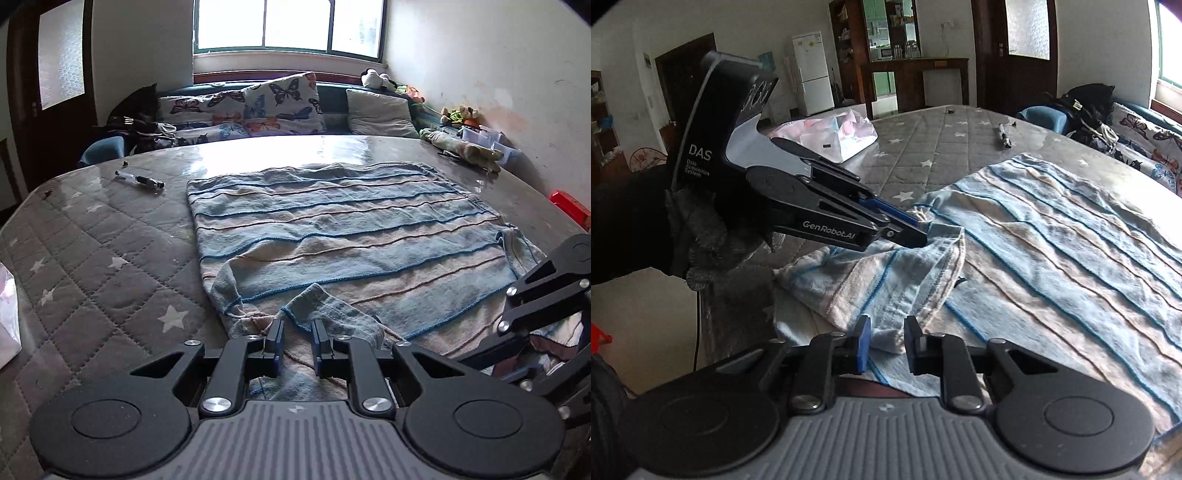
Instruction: Fold clothes
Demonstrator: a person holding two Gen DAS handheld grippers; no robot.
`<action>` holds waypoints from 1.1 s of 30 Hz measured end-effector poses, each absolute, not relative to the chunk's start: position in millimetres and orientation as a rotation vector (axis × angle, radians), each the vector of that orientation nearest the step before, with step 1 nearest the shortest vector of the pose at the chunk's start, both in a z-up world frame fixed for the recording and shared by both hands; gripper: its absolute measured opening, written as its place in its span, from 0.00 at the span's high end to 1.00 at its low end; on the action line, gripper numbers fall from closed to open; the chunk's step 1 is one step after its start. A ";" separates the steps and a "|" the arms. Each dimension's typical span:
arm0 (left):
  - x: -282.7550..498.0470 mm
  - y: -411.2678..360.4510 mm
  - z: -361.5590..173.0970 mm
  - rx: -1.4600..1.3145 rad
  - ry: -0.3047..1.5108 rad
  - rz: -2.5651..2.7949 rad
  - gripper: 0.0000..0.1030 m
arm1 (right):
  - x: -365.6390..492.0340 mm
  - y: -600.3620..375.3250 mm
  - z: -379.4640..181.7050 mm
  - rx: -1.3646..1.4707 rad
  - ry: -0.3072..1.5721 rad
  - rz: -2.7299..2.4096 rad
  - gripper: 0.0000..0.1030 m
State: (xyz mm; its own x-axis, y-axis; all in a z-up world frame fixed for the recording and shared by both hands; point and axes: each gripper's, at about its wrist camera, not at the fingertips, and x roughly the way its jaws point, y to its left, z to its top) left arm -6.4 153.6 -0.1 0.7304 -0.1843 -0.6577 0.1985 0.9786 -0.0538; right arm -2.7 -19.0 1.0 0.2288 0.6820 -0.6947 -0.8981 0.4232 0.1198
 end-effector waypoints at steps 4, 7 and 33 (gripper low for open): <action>-6.8 155.2 -0.5 0.018 0.715 -0.219 0.83 | -4.4 -15.1 -1.0 -0.350 0.764 1.098 0.86; -7.2 155.5 -1.0 0.018 0.711 -0.222 0.83 | -3.1 -14.8 -2.4 -0.337 0.773 1.076 0.86; -9.5 147.6 -2.3 0.076 0.697 -0.217 0.82 | -13.4 -23.8 3.4 -0.357 0.709 1.059 0.84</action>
State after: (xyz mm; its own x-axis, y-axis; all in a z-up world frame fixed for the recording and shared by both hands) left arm -9.5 147.6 -2.3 0.7454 -0.1727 -0.6438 0.2237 0.9747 -0.0025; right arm -13.4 -23.8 3.4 0.3002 0.6666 -0.6823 -0.8848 0.4619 0.0620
